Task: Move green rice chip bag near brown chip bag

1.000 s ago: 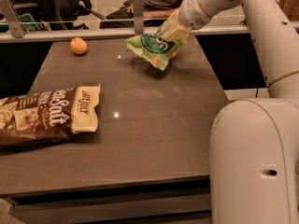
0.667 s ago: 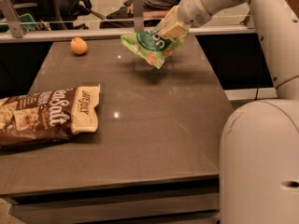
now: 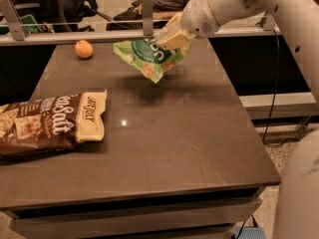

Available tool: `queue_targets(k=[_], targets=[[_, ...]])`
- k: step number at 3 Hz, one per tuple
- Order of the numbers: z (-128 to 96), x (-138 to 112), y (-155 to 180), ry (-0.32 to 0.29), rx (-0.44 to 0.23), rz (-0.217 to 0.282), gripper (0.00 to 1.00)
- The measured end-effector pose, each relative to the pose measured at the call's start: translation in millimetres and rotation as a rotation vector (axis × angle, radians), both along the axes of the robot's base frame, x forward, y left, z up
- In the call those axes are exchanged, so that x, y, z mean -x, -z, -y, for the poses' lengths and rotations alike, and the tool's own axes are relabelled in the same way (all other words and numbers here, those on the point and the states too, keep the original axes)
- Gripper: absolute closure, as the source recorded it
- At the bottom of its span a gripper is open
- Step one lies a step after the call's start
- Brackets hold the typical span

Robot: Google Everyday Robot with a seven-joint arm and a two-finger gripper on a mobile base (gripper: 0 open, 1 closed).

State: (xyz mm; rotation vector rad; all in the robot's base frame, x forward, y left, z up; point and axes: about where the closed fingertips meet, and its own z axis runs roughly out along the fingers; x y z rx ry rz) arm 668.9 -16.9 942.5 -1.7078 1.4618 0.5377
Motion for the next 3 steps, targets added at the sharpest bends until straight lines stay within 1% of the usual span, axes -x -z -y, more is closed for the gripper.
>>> queue_targets(k=[1, 2, 3], targets=[[-18, 40, 7, -0.010, -0.032, -0.042, 1.00], [-36, 81, 33, -0.035, -0.036, -0.112, 1.00], [-44, 107, 58, -0.034, -0.044, -0.170, 1.00]])
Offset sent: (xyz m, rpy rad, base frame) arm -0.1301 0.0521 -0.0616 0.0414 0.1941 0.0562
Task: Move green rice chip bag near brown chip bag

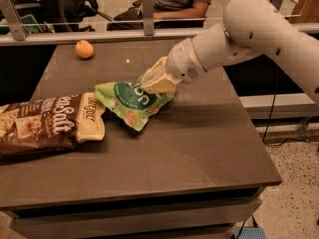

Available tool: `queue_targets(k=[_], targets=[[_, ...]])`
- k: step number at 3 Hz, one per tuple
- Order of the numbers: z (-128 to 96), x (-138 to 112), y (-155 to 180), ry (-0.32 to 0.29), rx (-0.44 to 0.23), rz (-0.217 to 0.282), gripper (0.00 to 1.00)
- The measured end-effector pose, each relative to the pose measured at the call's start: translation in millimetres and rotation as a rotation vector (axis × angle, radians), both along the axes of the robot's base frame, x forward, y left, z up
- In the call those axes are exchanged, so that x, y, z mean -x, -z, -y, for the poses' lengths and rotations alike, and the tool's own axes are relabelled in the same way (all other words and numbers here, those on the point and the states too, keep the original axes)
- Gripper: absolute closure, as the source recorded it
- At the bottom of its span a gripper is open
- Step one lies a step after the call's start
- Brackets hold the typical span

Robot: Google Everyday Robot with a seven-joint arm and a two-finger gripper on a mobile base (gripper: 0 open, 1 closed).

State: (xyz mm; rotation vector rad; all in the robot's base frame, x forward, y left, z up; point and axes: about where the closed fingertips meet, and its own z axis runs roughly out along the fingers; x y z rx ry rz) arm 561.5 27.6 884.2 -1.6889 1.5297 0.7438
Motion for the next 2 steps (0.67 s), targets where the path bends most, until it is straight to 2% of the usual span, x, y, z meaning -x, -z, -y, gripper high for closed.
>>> queue_targets(k=[1, 2], targets=[[-10.3, 19.3, 13.3, -0.021, -0.018, -0.033, 1.00], [-14.3, 24.6, 16.1, -0.040, -0.021, -0.038, 0.84]])
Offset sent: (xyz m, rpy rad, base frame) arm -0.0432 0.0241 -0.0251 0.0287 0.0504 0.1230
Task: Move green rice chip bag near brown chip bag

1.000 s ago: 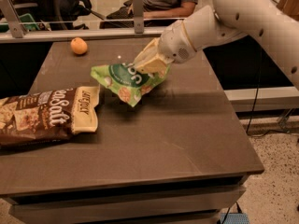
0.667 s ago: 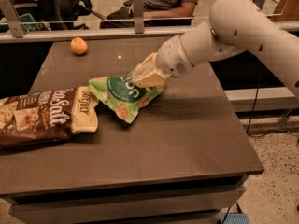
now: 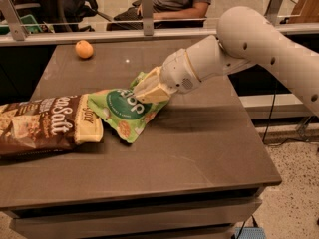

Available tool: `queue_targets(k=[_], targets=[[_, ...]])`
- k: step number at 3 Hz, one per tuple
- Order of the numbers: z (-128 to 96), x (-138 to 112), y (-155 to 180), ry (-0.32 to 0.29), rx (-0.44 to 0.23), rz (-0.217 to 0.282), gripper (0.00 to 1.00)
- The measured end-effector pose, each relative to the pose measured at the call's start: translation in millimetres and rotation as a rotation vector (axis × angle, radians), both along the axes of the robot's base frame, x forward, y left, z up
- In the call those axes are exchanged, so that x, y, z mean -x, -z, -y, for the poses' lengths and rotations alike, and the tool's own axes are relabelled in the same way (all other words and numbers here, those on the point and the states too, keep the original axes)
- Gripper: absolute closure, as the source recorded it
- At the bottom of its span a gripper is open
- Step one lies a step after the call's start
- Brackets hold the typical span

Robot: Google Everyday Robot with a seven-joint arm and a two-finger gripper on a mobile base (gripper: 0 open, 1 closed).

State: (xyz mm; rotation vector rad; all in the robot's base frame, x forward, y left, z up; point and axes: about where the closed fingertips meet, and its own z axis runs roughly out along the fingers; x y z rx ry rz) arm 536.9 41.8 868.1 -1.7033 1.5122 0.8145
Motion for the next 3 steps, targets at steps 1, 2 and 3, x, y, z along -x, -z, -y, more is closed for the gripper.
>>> queue_targets(k=[1, 2, 3], targets=[[0.0, 0.0, -0.3, 0.000, 0.000, 0.000, 0.61], [0.0, 0.0, -0.5, 0.000, 0.000, 0.000, 0.37], [4.0, -2.2, -2.3, -0.010, -0.011, 0.014, 0.14]])
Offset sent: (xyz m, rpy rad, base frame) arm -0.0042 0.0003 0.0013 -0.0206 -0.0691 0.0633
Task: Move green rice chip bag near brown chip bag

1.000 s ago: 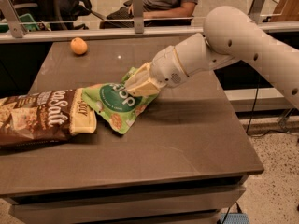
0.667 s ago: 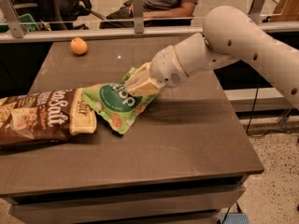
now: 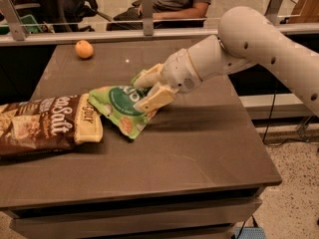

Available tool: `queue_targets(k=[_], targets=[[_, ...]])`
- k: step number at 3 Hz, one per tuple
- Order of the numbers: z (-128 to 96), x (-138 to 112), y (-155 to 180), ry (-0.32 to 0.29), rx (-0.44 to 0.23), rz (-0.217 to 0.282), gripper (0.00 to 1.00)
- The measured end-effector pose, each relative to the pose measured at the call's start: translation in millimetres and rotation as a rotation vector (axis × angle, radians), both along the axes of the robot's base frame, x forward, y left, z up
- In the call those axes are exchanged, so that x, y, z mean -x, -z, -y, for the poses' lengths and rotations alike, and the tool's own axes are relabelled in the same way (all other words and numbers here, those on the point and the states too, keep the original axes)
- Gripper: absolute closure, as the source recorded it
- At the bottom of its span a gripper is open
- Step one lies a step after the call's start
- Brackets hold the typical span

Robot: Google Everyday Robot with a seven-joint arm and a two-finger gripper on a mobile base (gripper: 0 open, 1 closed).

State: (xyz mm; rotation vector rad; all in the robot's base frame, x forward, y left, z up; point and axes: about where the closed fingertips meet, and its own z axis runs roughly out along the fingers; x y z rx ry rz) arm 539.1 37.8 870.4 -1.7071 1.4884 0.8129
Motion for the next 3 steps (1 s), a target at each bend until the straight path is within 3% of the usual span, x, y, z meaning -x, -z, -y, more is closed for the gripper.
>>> queue_targets(k=[1, 2, 3], targets=[[-2, 1, 0, -0.004, 0.000, 0.000, 0.00], [6, -1, -11, 0.005, 0.013, 0.026, 0.00], [35, 0, -43, 0.052, 0.057, 0.099, 0.00]])
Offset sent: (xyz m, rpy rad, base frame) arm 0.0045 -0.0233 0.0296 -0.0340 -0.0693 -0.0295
